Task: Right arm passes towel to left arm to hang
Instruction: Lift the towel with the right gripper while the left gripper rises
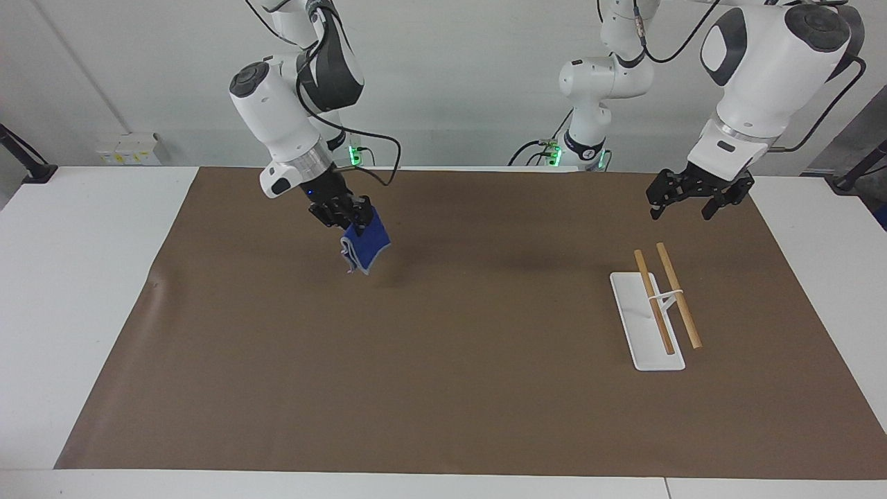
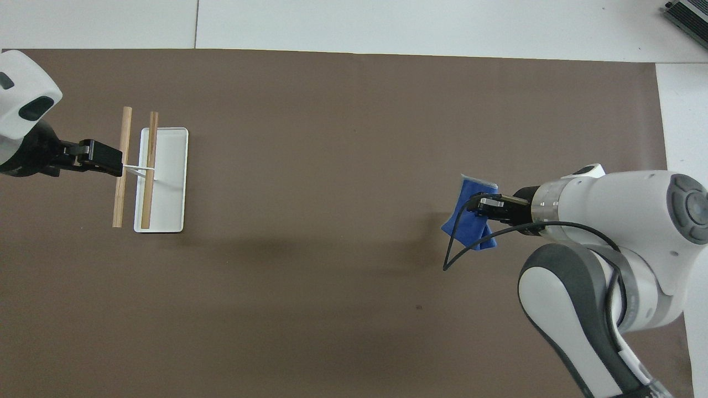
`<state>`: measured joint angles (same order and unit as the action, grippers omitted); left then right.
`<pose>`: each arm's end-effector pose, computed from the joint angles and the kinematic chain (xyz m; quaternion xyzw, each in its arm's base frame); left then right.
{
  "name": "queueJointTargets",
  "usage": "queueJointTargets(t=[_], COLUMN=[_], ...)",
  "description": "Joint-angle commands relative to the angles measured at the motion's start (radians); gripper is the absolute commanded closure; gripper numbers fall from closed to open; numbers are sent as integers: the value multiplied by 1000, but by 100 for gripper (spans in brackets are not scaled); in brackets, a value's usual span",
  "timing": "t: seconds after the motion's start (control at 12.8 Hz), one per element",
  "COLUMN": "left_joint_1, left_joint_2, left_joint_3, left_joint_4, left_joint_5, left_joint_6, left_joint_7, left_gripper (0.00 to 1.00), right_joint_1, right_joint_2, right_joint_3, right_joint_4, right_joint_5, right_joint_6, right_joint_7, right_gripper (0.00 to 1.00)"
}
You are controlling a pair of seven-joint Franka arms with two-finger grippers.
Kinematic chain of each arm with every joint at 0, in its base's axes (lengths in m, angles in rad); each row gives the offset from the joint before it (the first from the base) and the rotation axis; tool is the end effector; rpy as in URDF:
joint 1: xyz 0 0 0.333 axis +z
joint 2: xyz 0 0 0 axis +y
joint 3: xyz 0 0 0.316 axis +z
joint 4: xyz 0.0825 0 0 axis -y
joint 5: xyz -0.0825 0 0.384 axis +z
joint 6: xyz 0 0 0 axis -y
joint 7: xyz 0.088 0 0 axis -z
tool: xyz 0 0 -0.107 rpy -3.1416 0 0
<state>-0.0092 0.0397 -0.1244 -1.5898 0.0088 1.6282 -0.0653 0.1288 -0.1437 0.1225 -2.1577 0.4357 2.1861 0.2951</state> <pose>0.5661 -0.0738 0.5984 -0.9994 0.0344 0.0003 0.0020 0.5045 0.1474 0.4793 -0.9717 0.1304 -0.0333 0.1941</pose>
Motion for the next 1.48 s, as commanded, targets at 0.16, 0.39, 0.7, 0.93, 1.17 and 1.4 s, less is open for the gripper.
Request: queueJointTargets(t=[0.16, 0.39, 0.7, 0.93, 1.17, 1.4], left_joint_1=[-40, -52, -110, -149, -215, -233], left_joint_2=[-29, -67, -98, -125, -159, -158], left_joint_3=[0, 2, 0, 0, 2, 2], left_joint_4=[-32, -120, -231, -310, -441, -470], left_joint_5=[2, -140, -233, -289, -289, -289], left_joint_6=[-1, 82, 310, 444, 646, 720], left_joint_7=[-72, -253, -606, -770, -910, -976], left_gripper=[0, 0, 0, 0, 0, 0], right_joint_1=[-5, 44, 80, 87, 130, 172], right_joint_2=[-2, 13, 39, 46, 67, 108], right_joint_3=[72, 80, 80, 85, 88, 88], right_joint_4=[39, 48, 65, 74, 79, 127], right_joint_5=[193, 292, 343, 397, 446, 511], right_joint_6=[12, 97, 149, 164, 211, 261], right_joint_7=[42, 90, 110, 113, 198, 268], right_gripper=[100, 100, 100, 100, 100, 100])
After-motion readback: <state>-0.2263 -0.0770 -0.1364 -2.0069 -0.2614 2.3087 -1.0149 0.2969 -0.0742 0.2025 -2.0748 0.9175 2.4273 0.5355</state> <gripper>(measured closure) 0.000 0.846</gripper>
